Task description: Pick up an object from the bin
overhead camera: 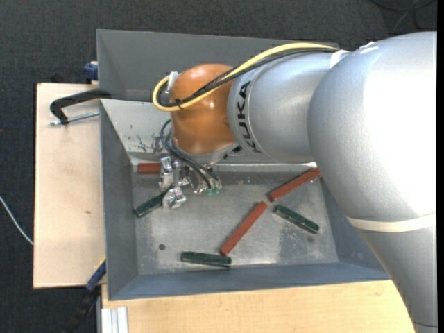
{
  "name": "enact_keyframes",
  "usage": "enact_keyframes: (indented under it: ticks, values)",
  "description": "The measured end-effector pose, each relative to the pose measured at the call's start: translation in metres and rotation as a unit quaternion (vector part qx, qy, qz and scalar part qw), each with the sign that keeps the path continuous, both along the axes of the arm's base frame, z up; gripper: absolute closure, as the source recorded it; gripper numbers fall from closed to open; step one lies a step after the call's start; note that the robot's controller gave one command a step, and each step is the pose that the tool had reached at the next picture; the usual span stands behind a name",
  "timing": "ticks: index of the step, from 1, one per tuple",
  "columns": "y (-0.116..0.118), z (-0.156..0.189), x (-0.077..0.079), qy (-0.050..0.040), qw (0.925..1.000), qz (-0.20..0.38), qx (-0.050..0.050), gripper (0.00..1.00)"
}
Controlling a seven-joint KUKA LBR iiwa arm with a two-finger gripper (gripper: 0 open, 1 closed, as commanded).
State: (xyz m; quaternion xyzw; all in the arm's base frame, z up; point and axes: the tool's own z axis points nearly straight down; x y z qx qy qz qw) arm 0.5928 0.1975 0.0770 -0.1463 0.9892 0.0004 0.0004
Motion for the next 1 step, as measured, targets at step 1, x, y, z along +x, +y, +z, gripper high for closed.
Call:
enact_keyframes:
  ticks: [1]
  values:
    - [0.0116, 0.1787, -0.0105, -0.0067, 0.9962, 0.087, 0.002, 1.0]
